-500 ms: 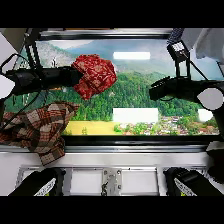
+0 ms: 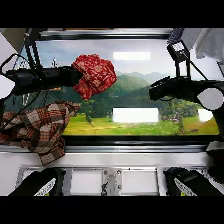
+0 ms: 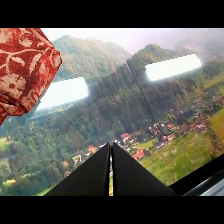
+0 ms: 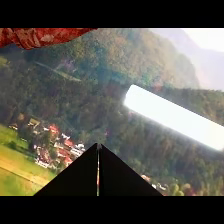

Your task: Fold the clothes and pants, and hang the long-sleeved shirts on hangers.

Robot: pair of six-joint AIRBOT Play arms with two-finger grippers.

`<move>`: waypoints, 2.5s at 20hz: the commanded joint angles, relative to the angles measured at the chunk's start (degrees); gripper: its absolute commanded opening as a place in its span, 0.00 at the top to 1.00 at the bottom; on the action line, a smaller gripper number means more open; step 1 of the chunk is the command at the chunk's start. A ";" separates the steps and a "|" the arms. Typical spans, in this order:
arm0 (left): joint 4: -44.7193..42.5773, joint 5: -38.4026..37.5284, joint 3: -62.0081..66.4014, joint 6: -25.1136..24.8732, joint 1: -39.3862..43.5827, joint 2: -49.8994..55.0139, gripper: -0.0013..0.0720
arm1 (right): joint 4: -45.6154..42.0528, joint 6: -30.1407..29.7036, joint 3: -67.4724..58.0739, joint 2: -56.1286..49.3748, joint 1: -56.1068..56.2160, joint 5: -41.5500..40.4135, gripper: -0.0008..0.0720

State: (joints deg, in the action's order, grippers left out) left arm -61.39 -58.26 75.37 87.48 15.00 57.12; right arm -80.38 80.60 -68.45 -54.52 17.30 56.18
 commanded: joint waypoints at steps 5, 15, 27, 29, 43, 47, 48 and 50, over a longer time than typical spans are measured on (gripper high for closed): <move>-5.25 -3.26 0.00 -0.48 -1.42 -0.07 0.01 | 0.02 0.02 0.02 -0.02 0.04 0.00 0.94; -31.43 -16.02 -22.23 6.49 -14.21 -0.04 0.01 | 0.02 0.02 0.02 -0.02 0.04 0.00 0.94; -31.65 -11.87 -24.06 7.96 -7.87 -0.04 0.49 | 0.00 0.02 0.02 -0.02 0.04 0.00 0.94; -32.06 -13.20 -21.14 7.91 -7.93 -0.04 0.11 | 0.00 0.02 0.02 -0.02 0.04 0.00 0.94; -8.98 -15.63 -28.96 2.27 -19.58 6.86 0.07 | 0.00 0.02 0.02 -0.02 0.04 0.00 0.94; -8.92 -15.74 -26.75 2.27 -13.92 6.47 0.85 | 2.16 0.02 0.02 0.00 0.04 0.04 0.94; -8.92 -16.06 -24.33 2.29 -11.58 5.60 0.89 | 2.16 0.02 0.02 0.00 0.04 0.04 0.94; -8.87 -16.70 -18.05 2.38 -5.66 3.32 0.89 | 0.94 -2.40 -0.11 0.13 -0.07 -0.68 0.94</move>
State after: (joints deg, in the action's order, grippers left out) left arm -71.53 -74.46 51.90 90.06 3.42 62.33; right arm -78.98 80.42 -68.45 -54.52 17.30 56.12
